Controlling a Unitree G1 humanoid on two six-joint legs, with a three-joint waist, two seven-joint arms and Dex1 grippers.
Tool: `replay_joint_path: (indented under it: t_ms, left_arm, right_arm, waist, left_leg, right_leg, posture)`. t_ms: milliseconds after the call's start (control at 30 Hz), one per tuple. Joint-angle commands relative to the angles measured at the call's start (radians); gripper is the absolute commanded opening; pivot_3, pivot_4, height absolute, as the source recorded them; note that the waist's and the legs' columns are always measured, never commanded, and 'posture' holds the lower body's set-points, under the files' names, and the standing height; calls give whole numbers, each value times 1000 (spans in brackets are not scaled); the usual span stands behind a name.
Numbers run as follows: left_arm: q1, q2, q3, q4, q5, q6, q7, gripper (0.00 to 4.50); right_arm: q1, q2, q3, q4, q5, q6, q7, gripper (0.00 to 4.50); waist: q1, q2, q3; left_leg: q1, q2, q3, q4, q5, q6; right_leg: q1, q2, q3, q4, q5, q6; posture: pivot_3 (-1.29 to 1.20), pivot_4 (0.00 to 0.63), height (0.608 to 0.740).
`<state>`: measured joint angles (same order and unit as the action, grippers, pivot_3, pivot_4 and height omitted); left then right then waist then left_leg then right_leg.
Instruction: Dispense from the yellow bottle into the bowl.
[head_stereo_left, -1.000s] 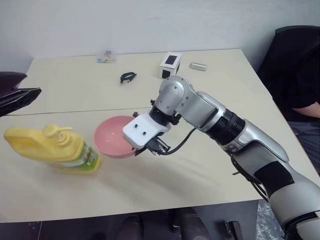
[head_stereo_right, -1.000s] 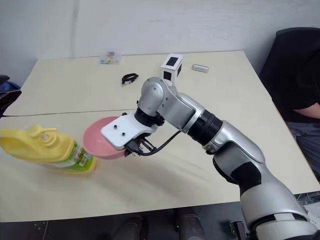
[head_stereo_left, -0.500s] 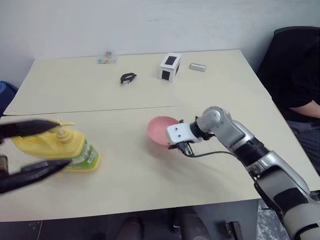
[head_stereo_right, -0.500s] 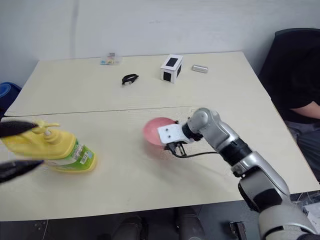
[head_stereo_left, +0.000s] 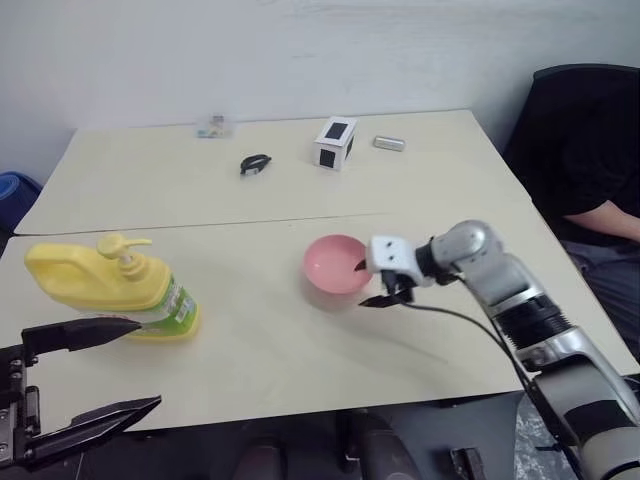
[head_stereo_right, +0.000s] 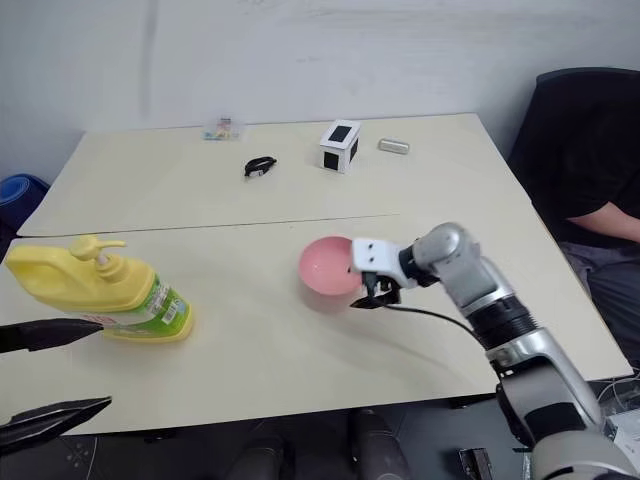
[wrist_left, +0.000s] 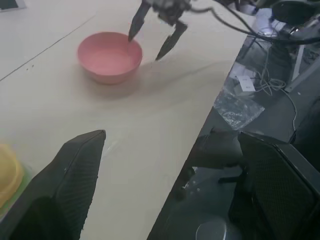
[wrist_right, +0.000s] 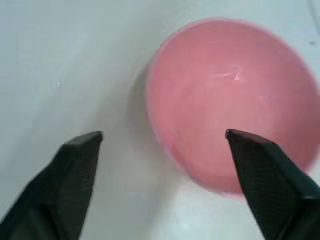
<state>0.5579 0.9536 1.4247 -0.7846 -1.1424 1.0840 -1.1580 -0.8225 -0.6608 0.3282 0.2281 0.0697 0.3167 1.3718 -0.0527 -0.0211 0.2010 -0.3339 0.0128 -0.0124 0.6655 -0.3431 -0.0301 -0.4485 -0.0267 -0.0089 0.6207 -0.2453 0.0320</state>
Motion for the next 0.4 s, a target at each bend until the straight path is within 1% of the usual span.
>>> replay_joint_path:
  t_ms: [33, 100, 200, 267, 300, 400]
  left_arm:
    - [72, -28, 91, 52, 38, -49, -51, 4500]
    - [137, -51, 134, 88, 66, -73, -86, 4500]
    - [229, -74, 196, 143, 94, -109, -143, 4500]
    - [263, -68, 224, 195, 106, -131, -158, 4500]
    - [269, -58, 233, 224, 110, -137, -154, 4500]
    - [280, -40, 223, 257, 136, -174, -163, 4500]
  right_arm:
    - [-52, -140, -145, -43, 150, 103, 163, 4479]
    - [-62, -267, -164, -1, 225, 117, 229, 4479]
    - [-62, -436, -139, 48, 352, 122, 243, 4479]
    - [-61, -524, -108, 73, 425, 114, 243, 4479]
    - [-61, -559, -93, 87, 445, 102, 243, 4479]
    - [-70, -598, -64, 122, 476, 72, 243, 4479]
  waist:
    - [1, 1, 1]
    - [4, 3, 2]
    - [3, 3, 3]
    - [1, 2, 4]
    - [-2, 2, 4]
    - [-6, 1, 5]
  left_leg:
    - [0, 0, 0, 0, -1, 1]
    - [-1, 0, 0, 0, -2, 1]
    - [-1, 1, 0, -1, -5, 1]
    - [-1, 1, 2, -2, -6, 1]
    - [-1, 1, 6, -1, -7, 2]
    - [0, 2, 12, -1, -7, 2]
  right_leg:
    - [0, 0, -1, 0, 0, 0]
    - [-1, 0, -1, -1, 0, 0]
    - [-2, 1, -3, -2, -4, -2]
    - [-3, 2, -3, -2, -10, -7]
    - [-3, 2, -3, -2, -15, -15]
    - [-4, 4, 0, -1, -16, -15]
  posture:
    - [0, 150, 740]
    - [0, 150, 740]
    - [0, 150, 740]
    - [0, 150, 740]
    - [0, 150, 740]
    - [0, 150, 740]
